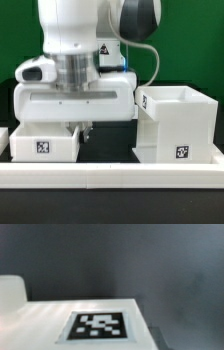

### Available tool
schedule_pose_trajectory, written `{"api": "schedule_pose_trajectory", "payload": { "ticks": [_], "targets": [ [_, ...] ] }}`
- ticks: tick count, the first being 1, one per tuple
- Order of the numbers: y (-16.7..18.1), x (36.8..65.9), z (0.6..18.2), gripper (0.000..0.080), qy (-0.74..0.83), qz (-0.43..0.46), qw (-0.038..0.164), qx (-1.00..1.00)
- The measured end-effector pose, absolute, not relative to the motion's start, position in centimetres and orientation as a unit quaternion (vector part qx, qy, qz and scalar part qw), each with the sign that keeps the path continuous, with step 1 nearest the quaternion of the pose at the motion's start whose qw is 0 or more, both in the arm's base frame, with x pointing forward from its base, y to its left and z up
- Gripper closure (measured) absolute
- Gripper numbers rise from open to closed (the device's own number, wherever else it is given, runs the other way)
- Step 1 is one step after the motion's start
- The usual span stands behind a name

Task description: Assemble drawer

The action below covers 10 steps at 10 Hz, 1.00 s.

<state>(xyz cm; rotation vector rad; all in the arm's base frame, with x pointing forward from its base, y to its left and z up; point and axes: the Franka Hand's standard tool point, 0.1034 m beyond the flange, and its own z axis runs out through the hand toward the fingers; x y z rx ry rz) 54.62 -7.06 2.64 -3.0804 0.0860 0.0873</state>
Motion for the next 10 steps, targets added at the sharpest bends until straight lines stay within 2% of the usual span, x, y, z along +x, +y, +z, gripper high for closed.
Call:
{"api": "schedule_pose_trajectory", "payload": {
  "ticks": [1,3,5,7,8,10],
  "targets": [
    [-7.0,55.0,3.9,0.0758,0.011,0.023,0.033,-0.999],
    [-6.9,54.9,5.3,0.0758,-0.028,0.02,0.038,-0.999],
    [-7.0,54.8,4.9,0.0758,-0.035,0.022,0.037,-0.998],
    [-7.2,54.8,4.9,0.0758,-0.124,0.019,0.036,-0.991],
    [-7.3,54.9,5.1,0.0758,-0.187,0.014,0.025,-0.982],
    [-7.7,55.1,5.5,0.0758,-0.262,0.012,0.021,-0.965]
  ]
}}
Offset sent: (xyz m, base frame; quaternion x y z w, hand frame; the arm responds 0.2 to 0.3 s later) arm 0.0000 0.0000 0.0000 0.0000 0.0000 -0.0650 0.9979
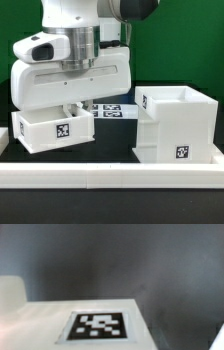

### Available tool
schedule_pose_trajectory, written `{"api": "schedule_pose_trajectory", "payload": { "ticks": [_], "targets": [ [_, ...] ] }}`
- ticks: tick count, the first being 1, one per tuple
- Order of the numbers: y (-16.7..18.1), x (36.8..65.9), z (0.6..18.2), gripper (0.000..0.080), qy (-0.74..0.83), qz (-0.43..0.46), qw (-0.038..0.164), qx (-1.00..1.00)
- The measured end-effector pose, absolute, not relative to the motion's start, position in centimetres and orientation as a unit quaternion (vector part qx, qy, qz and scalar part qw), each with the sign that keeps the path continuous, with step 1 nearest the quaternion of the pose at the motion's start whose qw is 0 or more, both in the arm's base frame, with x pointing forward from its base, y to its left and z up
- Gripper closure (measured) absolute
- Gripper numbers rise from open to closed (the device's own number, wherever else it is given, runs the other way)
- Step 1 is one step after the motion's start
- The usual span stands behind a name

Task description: Assemble drawer

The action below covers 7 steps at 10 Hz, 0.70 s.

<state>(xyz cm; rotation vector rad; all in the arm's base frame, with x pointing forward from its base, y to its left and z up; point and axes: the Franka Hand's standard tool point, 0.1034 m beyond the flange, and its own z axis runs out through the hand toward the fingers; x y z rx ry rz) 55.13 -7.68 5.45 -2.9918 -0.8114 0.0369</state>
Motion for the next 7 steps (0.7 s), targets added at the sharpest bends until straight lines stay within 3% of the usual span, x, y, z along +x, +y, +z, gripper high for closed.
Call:
{"api": "schedule_pose_trajectory", "payload": {
  "ticks": [7],
  "targets": [
    [-8.13,54.49,4.79,0.0758,-0.457,0.012,0.015,-0.889]
  ]
}}
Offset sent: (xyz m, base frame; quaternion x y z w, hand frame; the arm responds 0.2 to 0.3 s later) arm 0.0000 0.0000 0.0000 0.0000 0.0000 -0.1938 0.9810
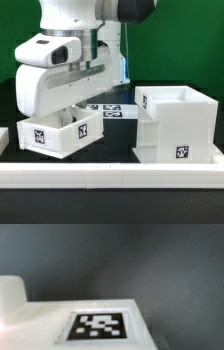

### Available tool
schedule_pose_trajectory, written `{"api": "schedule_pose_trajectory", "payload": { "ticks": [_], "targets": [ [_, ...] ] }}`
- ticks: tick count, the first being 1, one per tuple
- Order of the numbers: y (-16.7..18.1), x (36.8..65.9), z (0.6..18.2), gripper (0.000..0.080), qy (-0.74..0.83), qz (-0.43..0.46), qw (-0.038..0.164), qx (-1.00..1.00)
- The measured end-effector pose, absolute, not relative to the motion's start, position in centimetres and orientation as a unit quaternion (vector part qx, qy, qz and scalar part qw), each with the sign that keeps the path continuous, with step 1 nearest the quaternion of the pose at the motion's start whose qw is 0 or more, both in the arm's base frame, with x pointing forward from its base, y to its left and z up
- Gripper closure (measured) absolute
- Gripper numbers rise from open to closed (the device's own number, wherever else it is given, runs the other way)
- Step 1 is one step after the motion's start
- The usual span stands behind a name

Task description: Assemble drawer

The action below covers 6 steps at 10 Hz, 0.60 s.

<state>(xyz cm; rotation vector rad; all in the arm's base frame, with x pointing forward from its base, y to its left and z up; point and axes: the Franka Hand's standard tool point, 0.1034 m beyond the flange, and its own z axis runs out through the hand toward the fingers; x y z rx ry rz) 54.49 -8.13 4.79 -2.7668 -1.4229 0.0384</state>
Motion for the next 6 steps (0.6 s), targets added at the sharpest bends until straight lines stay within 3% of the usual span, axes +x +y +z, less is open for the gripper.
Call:
{"api": "schedule_pose_trajectory", "payload": {
  "ticks": [3,6],
  "targets": [
    [-8.23,54.41,4.67,0.0757,-0.597,0.027,-0.005,-0.802],
    [-8.46,54.27,4.55,0.0757,-0.645,0.032,-0.006,-0.764]
  ]
}}
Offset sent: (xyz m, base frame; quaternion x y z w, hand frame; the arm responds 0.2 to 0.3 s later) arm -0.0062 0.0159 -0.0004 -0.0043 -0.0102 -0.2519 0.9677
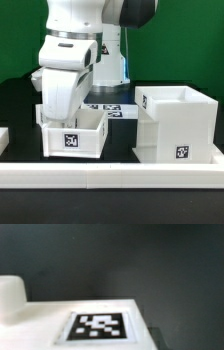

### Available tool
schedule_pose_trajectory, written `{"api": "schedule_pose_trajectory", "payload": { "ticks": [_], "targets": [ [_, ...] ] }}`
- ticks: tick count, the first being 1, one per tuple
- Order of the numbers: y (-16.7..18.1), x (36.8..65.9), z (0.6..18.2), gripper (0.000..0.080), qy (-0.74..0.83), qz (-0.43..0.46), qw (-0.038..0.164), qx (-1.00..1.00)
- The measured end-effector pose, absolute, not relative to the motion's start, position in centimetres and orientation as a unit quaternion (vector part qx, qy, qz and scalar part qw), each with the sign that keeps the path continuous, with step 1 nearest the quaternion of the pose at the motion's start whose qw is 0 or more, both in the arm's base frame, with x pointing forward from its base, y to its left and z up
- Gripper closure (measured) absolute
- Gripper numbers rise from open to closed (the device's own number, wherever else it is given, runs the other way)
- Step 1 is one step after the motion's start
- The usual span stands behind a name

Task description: Assemble drawer

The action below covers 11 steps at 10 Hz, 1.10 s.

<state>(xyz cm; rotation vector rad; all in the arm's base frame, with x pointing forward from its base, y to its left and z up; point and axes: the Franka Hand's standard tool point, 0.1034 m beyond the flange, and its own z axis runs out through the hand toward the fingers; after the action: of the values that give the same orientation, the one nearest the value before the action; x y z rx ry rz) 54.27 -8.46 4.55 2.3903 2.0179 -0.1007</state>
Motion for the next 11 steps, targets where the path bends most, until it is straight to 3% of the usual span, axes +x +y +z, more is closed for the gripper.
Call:
{"api": "schedule_pose_trajectory", "payload": {
  "ticks": [2,3,6,11],
  "targets": [
    [-8.5,54.2,4.5,0.0757,0.646,-0.033,0.006,0.763],
    [-8.3,54.3,4.2,0.0757,0.678,-0.025,0.023,0.734],
    [-7.1,53.6,3.4,0.0757,0.713,-0.035,0.032,0.7],
    [-7.1,53.5,3.0,0.0757,0.72,-0.037,0.03,0.692]
  ]
}}
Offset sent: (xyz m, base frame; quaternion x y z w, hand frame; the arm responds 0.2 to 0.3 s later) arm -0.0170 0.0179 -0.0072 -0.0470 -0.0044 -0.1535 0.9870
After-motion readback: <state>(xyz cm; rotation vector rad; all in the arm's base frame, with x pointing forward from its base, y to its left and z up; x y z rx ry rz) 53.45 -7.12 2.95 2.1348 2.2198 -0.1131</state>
